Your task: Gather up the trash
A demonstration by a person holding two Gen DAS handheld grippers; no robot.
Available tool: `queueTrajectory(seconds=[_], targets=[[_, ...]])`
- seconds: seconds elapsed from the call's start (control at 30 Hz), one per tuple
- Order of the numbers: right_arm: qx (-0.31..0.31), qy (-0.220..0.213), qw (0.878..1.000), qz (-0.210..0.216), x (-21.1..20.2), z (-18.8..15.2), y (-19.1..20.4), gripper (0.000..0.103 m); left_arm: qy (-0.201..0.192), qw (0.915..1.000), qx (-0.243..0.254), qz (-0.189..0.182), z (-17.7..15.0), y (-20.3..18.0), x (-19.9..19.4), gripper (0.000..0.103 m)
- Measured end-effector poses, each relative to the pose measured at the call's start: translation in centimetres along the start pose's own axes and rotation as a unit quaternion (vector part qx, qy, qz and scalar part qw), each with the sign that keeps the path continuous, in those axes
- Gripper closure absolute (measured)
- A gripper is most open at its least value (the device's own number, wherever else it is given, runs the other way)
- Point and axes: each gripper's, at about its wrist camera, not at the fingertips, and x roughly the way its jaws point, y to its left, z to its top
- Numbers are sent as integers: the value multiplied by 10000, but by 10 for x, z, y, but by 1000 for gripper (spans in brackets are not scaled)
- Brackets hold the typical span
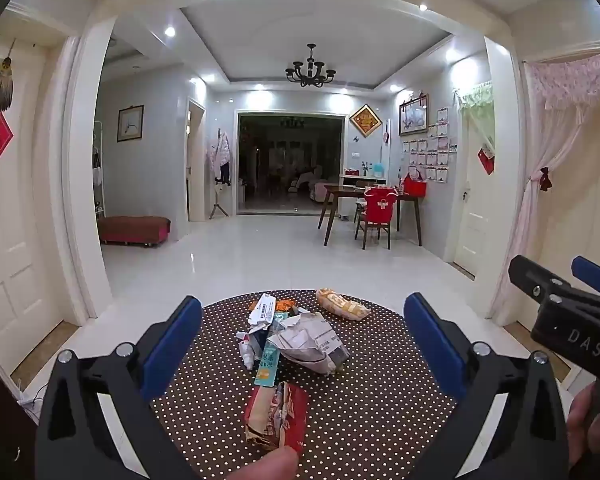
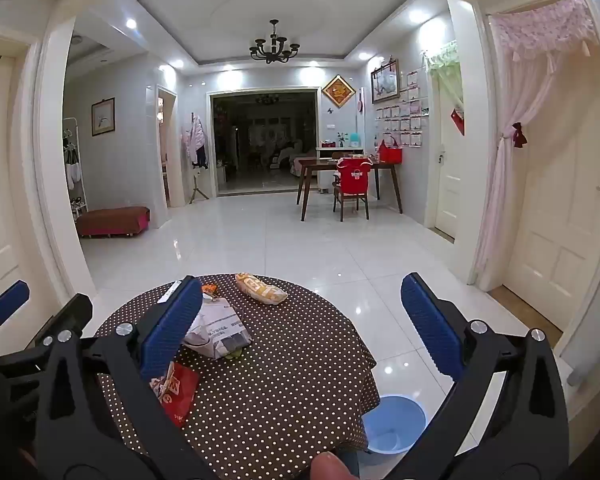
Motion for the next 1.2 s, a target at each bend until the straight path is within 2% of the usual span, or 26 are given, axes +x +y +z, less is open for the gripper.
queueTrajectory(seconds=[0.37,1.2], targets=[[-3,-4,10000,10,1,0,0,5,7,10000,-77,-41,-9,-1,4,4],[-55,24,10000,12,0,3,1,5,15,9999,-72,-130,1,-1,-2,4]])
